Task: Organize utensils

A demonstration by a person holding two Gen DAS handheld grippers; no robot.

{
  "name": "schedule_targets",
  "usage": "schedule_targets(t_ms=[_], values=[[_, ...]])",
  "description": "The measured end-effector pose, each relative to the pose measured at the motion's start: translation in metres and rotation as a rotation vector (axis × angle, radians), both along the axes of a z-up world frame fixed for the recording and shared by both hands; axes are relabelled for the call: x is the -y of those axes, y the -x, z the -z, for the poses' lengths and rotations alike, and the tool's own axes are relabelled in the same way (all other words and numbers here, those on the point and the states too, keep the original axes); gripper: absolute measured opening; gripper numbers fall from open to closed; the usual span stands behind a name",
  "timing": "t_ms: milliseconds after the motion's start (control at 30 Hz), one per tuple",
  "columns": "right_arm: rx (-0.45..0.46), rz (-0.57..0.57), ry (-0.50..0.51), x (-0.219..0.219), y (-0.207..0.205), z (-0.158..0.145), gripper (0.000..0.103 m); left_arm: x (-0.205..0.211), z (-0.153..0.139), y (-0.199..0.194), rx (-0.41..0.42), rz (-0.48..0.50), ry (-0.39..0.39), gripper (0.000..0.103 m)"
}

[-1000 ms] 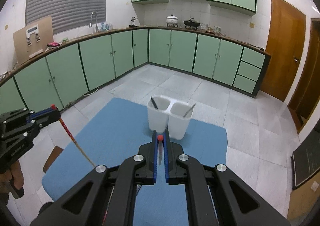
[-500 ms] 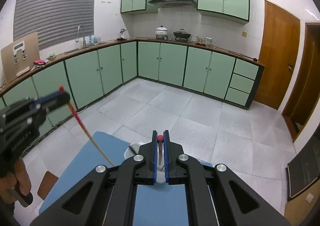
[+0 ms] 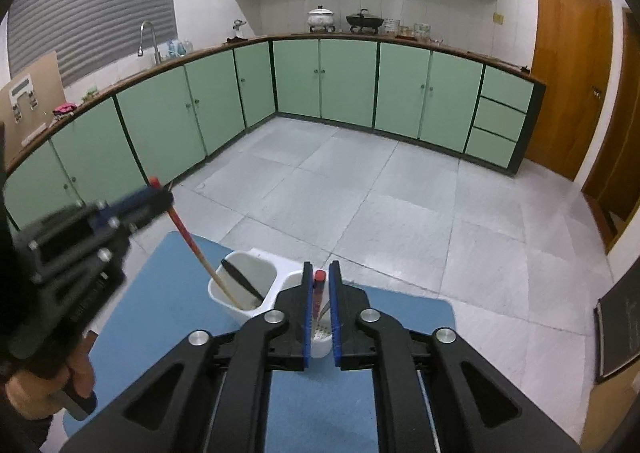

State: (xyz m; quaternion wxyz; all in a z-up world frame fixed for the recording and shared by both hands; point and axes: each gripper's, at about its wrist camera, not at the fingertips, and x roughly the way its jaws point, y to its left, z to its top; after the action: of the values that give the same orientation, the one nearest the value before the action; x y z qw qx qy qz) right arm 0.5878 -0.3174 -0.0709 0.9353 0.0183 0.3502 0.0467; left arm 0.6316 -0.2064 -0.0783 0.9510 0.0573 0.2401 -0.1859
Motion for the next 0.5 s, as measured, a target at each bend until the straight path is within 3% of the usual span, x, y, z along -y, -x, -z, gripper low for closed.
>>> schedule_targets(t_ms=[33,133,300,400,500], values=[[0.021,0.003,0.004,0.000,0.008,-0.002,0.027,-0.005,0.002,0.005,0.000,0.000,-0.005,0.013],[0.082,0.000,-0.013,-0.001,0.038,-0.015,0.028,-0.023,-0.006,0.028,0.023,-0.007,0.003,0.030],[0.207,0.012,-0.047,-0.005,0.130,-0.020,0.033,-0.065,-0.019,0.101,0.078,-0.024,0.002,0.043],[0.242,0.029,-0.043,-0.017,0.196,0.007,0.033,-0.088,-0.008,0.152,0.090,-0.036,-0.004,0.045],[0.227,0.049,-0.039,-0.042,0.264,0.058,0.033,-0.119,0.021,0.224,0.104,-0.070,0.007,0.054]])
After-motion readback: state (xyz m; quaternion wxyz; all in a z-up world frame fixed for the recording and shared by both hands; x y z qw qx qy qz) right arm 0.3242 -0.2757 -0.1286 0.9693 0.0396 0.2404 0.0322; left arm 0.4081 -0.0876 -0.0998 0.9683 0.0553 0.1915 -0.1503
